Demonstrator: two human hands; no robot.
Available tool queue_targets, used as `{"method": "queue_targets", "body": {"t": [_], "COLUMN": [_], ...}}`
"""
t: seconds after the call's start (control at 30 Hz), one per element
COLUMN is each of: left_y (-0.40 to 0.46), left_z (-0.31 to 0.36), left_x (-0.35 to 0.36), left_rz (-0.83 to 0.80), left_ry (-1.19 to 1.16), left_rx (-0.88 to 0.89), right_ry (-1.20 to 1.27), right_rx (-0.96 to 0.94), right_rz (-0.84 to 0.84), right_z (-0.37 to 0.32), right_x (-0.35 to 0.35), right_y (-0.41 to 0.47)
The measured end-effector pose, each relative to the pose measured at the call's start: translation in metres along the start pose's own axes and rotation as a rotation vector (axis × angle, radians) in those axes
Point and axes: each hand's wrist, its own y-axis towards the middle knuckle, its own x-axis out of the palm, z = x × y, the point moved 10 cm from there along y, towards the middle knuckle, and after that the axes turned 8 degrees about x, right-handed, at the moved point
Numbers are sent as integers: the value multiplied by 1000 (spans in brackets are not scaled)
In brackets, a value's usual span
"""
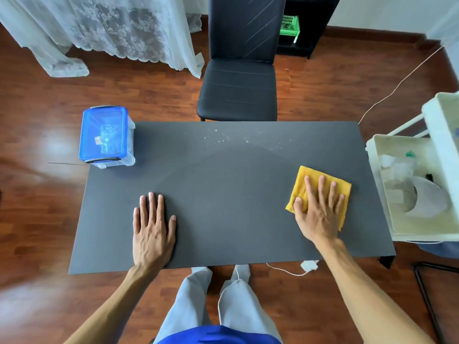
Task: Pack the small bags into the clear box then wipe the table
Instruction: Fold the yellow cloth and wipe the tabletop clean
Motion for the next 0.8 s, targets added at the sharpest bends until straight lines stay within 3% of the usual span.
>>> {"method": "queue_targets", "body": {"t": [0.1, 0.2, 0.27, 0.33, 0.4, 0.53, 0.63, 0.7, 0.8], "left_y": [21, 30, 28, 26, 26, 24, 26, 27, 28], "left_z": [15, 20, 18, 17, 19, 28, 28, 31, 33], "left_x": [5, 7, 8, 7, 5, -1, -3, -2, -6], "left_rz": [1, 20, 28, 40, 50, 41, 43, 40, 46], "left_ry": [5, 9, -19, -42, -45, -36, -21, -11, -38], "left_rx": [12, 49, 53, 52, 44, 50, 50, 48, 59], "right_ry": [29, 82, 67, 30, 14, 16, 60, 98, 113], "right_rx": [-165, -501, -715, -830, -777, -236, -11, -95, -475], "right_rz": [20, -20, -93, -109, -88, 18, 10, -8, -6], "right_z": [-89, -171, -183, -148, -84, 37, 8, -61, -159], "right_x": [6, 28, 45, 50, 38, -8, -10, -2, 20], "right_y": [-5, -65, -119, -144, -120, -3, 50, 49, -25]}}
